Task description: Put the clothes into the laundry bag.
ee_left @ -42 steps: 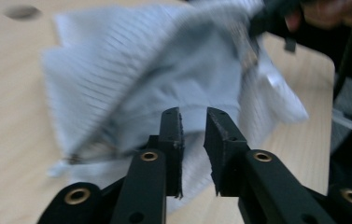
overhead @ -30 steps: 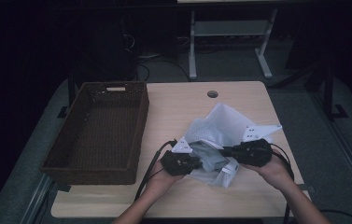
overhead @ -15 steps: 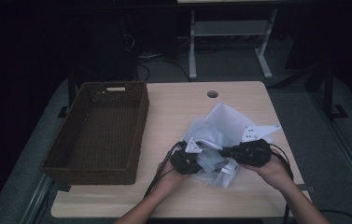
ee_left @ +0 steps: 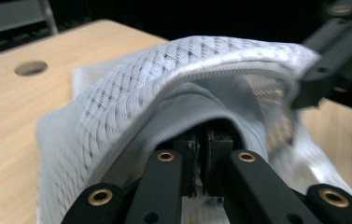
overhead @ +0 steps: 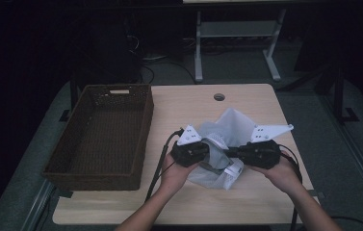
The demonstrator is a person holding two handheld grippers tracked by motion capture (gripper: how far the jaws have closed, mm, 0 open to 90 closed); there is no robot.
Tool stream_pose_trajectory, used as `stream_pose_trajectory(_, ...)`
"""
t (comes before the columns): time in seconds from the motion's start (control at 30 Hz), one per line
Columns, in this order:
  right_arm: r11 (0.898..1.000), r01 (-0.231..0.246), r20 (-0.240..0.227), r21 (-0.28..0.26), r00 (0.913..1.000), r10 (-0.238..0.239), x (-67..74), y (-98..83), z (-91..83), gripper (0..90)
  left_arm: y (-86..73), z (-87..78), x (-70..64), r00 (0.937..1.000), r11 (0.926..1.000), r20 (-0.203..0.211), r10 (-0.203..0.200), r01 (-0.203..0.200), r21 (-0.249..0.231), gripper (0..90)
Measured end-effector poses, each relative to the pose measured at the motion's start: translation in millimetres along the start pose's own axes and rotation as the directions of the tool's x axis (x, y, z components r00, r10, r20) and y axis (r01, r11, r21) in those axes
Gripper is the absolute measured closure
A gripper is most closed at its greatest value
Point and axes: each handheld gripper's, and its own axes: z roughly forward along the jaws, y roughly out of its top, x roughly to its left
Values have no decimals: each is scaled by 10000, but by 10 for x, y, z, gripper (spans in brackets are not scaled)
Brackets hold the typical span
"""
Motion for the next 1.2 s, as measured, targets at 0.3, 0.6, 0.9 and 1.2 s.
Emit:
stream_pose_trajectory(0.3,9998,-169,132,-123,9998,171,-38,-5,-41,879,-186,480,52,9989,9960,-205,-421,436,785,844)
stream_pose_trajectory(0.6,9997,-188,192,-121,9996,191,-53,-23,-49,879,-228,-93,32,9995,9956,-232,-223,244,907,677)
stream_pose_trajectory(0.9,9999,-113,169,34,9998,113,-39,-21,-11,879,-202,-416,-65,9997,9978,199,172,-184,634,501)
stream_pose_trajectory(1.2,9999,-156,132,39,9998,156,-50,-39,-11,879,-142,-56,-103,9958,9861,209,897,-917,1383,490)
